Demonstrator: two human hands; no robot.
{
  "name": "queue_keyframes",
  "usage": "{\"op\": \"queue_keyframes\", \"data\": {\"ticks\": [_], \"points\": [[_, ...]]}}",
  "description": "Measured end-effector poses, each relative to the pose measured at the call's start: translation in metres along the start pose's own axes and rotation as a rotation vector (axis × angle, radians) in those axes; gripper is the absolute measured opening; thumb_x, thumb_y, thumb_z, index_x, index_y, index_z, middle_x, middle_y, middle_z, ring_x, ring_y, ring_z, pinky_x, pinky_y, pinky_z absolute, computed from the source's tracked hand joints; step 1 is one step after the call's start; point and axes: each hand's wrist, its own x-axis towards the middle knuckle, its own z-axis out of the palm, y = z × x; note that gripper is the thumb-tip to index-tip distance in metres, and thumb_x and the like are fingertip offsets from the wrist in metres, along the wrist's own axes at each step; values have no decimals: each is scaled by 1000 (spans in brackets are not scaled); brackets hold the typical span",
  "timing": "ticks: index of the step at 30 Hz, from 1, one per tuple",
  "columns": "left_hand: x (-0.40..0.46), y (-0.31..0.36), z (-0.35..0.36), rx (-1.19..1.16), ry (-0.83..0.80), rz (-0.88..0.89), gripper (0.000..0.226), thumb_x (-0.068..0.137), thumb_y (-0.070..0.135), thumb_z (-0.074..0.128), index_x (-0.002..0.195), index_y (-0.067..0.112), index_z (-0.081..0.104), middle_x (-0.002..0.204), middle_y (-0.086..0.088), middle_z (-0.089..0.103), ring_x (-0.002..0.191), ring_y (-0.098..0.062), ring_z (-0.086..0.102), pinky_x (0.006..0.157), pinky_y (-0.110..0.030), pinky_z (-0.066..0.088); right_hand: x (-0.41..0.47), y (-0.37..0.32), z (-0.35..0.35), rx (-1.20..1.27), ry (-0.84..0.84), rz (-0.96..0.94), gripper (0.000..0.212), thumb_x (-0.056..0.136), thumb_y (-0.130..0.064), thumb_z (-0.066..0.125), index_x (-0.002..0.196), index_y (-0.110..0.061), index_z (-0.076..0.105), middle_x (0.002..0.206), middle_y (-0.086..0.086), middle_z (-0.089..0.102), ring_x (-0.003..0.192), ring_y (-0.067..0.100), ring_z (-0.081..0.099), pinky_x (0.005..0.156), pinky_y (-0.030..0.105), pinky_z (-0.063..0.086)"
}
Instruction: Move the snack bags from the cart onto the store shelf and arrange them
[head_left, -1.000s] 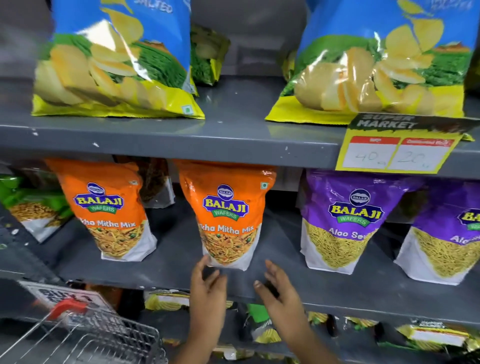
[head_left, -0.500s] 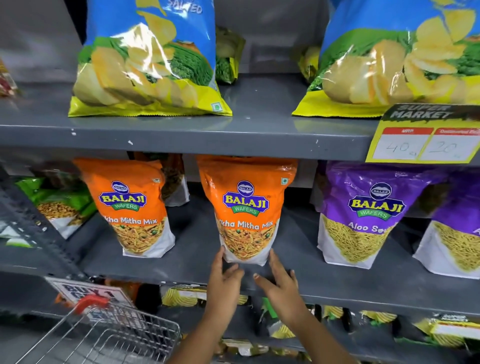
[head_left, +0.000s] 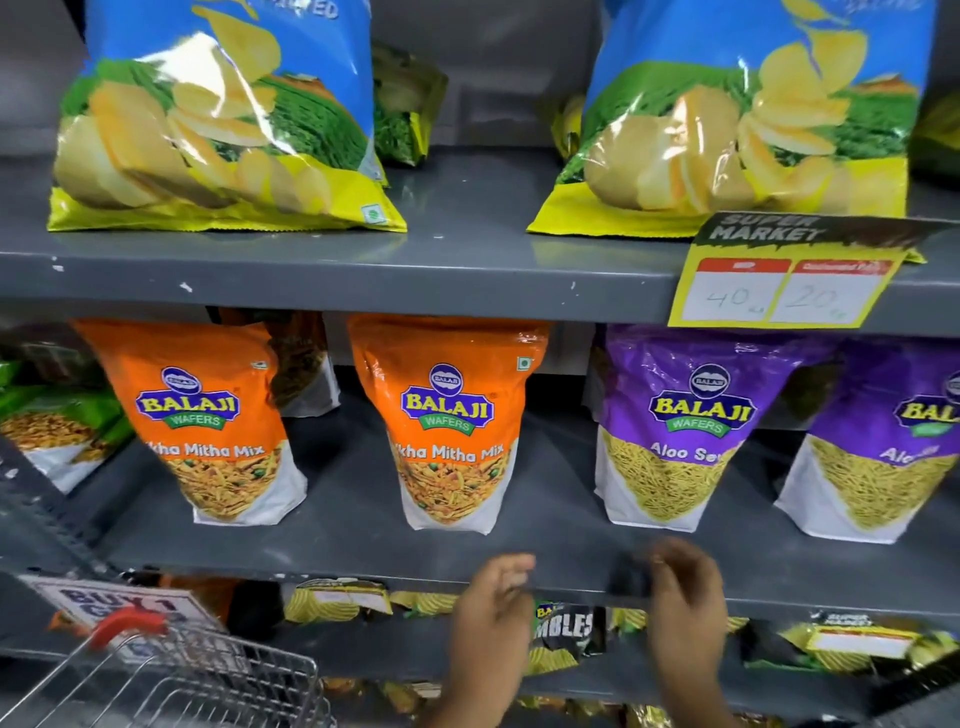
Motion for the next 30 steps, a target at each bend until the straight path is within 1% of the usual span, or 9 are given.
{"op": "queue_keyframes", "data": {"ticks": [4, 8, 12, 15, 19, 22, 25, 28, 30], "points": [[33, 27, 60, -90, -214, -79, 62, 84, -2, 54, 140, 23, 45, 138, 13, 45, 128, -6, 46, 102, -30, 43, 65, -10, -36, 80, 21, 60, 42, 88, 10, 52, 115, -21, 51, 122, 8, 54, 112, 22, 52, 80, 13, 45], [75, 37, 103, -102, -329, -123, 88, 67, 11, 65, 145, 32, 31, 139, 21, 37, 122, -4, 46, 94, -30, 45, 102, -10, -48, 28, -209, 160, 73, 81, 18, 52, 144, -16, 38, 143, 4, 48, 129, 19, 46, 102, 33, 38], [92, 15, 128, -137, -335, -82, 78, 49, 15, 65, 121, 42, 52, 124, 9, 67, 117, -20, 61, 97, -43, 52, 96, -21, -48, -114, -416, 126, 69, 81, 16, 50, 138, -22, 48, 131, -12, 56, 103, -12, 57, 74, 0, 43], [89, 8, 132, -170, -324, -50, 77, 42, 19, 61, 115, 45, 57, 117, 16, 69, 114, -17, 62, 98, -47, 50, 93, -18, -50, -82, -436, 116, 71, 81, 15, 49, 139, -26, 46, 124, -18, 58, 90, -28, 54, 69, -2, 44], [74, 16, 131, -89, -326, -49, 73, 55, 13, 57, 111, 59, 52, 111, 24, 68, 112, -17, 62, 96, -47, 52, 90, -12, -56, -136, -463, 116, 77, 81, 10, 54, 137, -42, 44, 119, -33, 61, 100, -18, 57, 89, 18, 48], [65, 16, 128, -49, -333, -68, 78, 62, 8, 54, 120, 59, 47, 106, 29, 69, 103, -15, 64, 92, -45, 52, 89, -10, -60, -123, -468, 116, 78, 79, 14, 52, 134, -41, 45, 106, -32, 68, 82, -10, 61, 75, 18, 51], [59, 11, 127, -19, -327, -89, 85, 64, 5, 52, 124, 64, 40, 99, 34, 69, 90, -10, 59, 80, -37, 52, 84, -14, -59, -91, -484, 102, 80, 75, 14, 51, 136, -37, 46, 117, -18, 69, 84, 1, 61, 69, 18, 48], [53, 26, 127, 109, -311, -135, 86, 69, 13, 51, 141, 54, 28, 100, 16, 72, 66, -10, 57, 59, -29, 48, 86, -19, -60, -79, -446, 145, 76, 79, 18, 51, 136, -33, 45, 107, -22, 71, 80, 5, 65, 66, 13, 51], [29, 38, 116, 223, -247, -121, 76, 77, 14, 52, 143, 47, 32, 111, 9, 69, 70, -10, 63, 62, -21, 50, 70, -18, -68, -74, -359, 172, 74, 82, 14, 56, 144, -23, 38, 129, -7, 64, 100, 14, 64, 76, 19, 52]]}}
